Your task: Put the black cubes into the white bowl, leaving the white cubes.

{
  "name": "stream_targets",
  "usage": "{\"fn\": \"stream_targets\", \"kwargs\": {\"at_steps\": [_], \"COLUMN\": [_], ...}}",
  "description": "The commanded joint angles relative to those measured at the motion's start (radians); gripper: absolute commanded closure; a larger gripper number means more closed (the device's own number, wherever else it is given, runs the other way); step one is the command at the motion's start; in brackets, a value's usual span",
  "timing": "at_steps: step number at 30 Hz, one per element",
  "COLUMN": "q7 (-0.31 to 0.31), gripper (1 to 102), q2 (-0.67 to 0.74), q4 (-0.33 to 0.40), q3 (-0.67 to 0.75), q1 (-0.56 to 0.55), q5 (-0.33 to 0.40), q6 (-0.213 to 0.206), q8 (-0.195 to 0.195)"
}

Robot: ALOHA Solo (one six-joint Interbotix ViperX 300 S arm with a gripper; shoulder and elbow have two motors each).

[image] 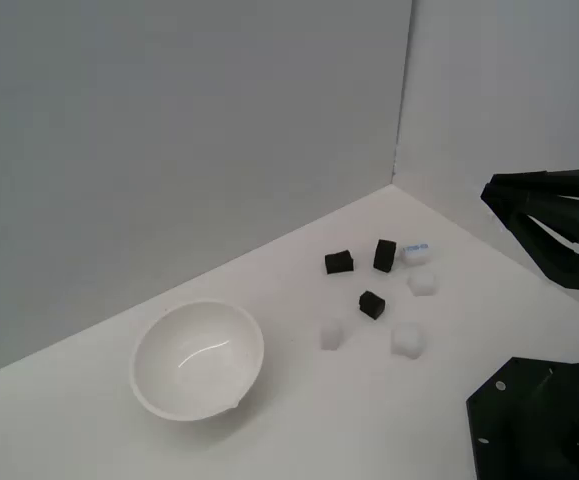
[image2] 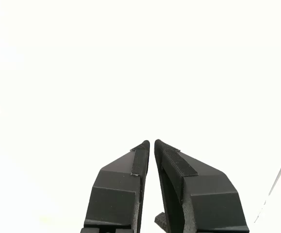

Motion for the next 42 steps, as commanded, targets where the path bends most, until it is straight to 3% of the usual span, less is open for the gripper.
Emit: {"fn": "stream_targets", "kwargs": {"at_steps": [1, 13, 19, 23, 26, 29, 34, 42], "q7": [0.012, 0.026, 0.025, 0.026, 0.028, 0.072, 0.144, 0.215], "gripper": [100, 100, 100, 100, 100, 100, 100, 99], "q2": [0.018, 0.017, -0.034, -0.169, -0.284, -0.411, -0.615, -0.862], "q4": [0.002, -0.003, -0.063, -0.153, -0.219, -0.278, -0.367, -0.407], "q3": [0.018, 0.018, -0.035, -0.167, -0.282, -0.407, -0.617, -0.862], "q1": [-0.009, -0.009, 0.006, 0.021, 0.020, 0.028, 0.037, 0.037], "q5": [-0.003, -0.012, -0.074, -0.163, -0.227, -0.284, -0.373, -0.413], "q6": [-0.017, -0.014, 0.005, 0.043, 0.048, 0.052, 0.052, 0.052], "q8": [0.009, 0.014, 0.015, 0.015, 0.014, 0.003, -0.049, -0.054]}}
